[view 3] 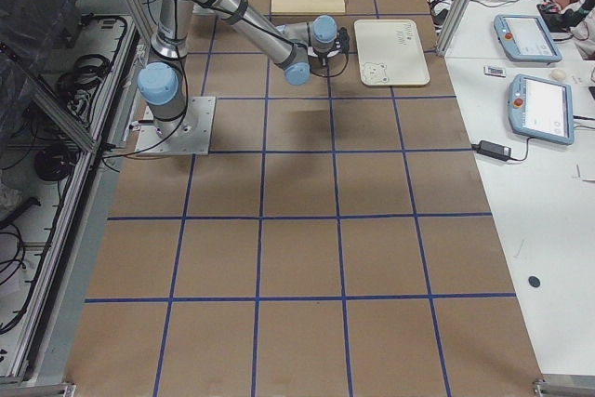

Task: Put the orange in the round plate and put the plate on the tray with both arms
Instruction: 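Slide the bowl with the right gripper onto the cream bear tray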

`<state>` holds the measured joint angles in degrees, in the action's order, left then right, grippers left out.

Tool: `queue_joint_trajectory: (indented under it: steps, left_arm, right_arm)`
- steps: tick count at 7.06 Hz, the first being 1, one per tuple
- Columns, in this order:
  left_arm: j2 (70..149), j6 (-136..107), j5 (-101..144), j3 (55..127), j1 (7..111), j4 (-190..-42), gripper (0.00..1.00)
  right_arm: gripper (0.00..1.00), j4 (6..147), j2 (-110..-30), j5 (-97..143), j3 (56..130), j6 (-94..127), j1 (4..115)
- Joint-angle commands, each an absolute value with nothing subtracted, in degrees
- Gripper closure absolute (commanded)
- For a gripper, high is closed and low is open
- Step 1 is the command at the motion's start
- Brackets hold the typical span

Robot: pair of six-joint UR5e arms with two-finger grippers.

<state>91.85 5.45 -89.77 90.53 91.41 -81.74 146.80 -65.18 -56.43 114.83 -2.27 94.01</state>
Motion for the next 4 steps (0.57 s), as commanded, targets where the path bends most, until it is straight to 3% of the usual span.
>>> queue_joint_trajectory:
  steps: [1, 4]
  left_arm:
    - [91.85, 5.45, -89.82, 90.53, 91.41, -81.74, 0.00]
    - [91.85, 5.45, -89.82, 90.53, 91.49, -81.74, 0.00]
  right_arm:
    - [1.00, 146.95, -66.43, -53.37, 112.16, -2.28, 92.65]
    - [1.00, 146.43, -67.86, -50.38, 106.64, -1.32, 90.28]
